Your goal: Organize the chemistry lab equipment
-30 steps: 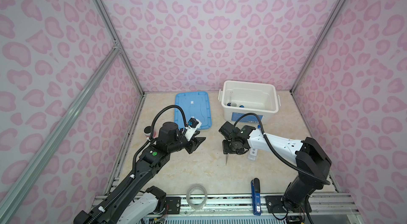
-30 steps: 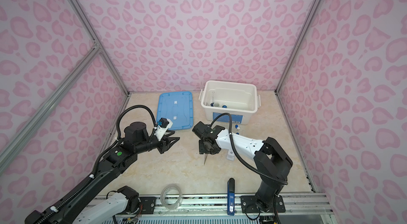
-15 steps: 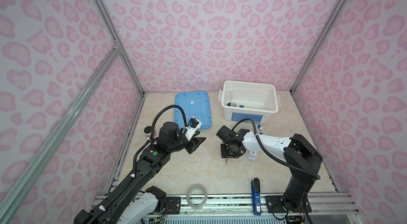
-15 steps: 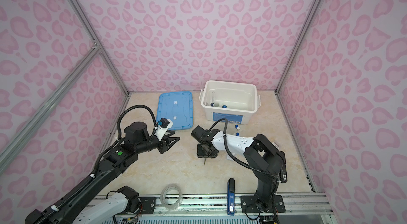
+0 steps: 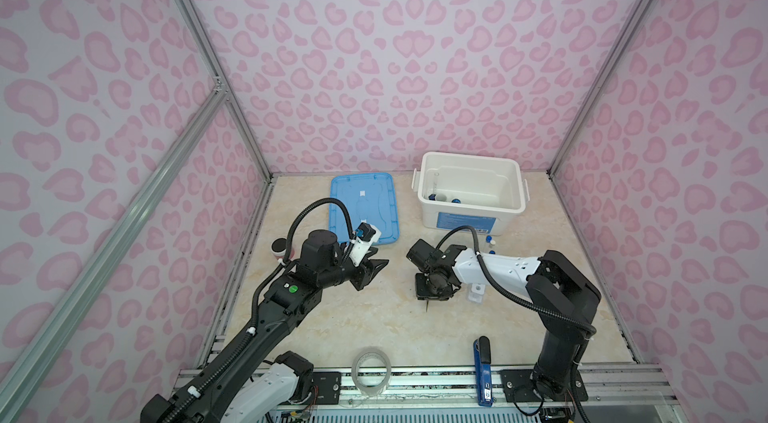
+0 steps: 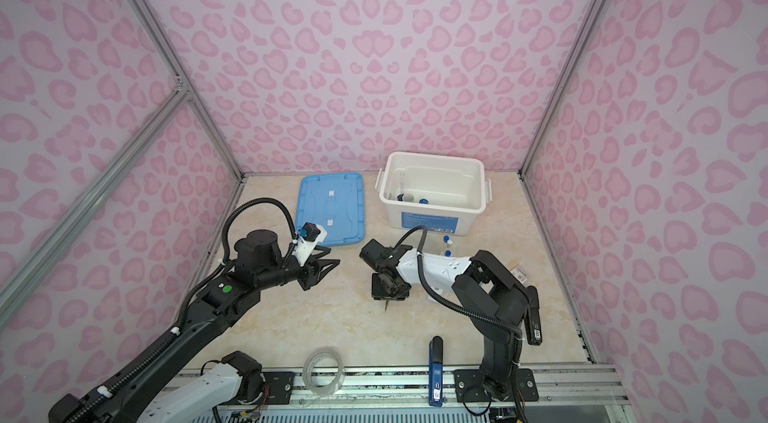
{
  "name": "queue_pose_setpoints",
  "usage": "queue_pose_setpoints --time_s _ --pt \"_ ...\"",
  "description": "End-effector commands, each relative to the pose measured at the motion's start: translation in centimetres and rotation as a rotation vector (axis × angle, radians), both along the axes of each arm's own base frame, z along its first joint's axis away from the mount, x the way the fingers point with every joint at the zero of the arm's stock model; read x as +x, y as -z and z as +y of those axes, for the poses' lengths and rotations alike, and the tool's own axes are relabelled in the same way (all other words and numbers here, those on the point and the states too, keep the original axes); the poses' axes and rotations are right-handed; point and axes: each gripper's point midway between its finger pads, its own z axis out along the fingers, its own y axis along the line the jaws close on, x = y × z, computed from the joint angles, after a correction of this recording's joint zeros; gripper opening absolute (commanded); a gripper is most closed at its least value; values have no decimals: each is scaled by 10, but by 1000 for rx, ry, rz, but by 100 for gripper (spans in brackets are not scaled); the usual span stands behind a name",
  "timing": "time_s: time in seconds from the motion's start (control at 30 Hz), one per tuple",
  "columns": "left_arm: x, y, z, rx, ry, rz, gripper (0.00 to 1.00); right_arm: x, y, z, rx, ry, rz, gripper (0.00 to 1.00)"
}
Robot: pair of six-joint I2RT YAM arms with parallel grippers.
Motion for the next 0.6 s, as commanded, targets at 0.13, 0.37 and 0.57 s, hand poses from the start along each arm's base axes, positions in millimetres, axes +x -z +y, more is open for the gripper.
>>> queue_pose_setpoints --time_s 0.13,0.37,0.57 --pt "1 -4 -3 -12 12 -21 47 0 9 -9 -40 22 11 41" --pt "2 -2 -3 -10 12 -18 47 0 12 -15 -61 26 15 37" --pt "2 -1 -2 -7 8 -15 47 5 10 -20 -93 16 2 32"
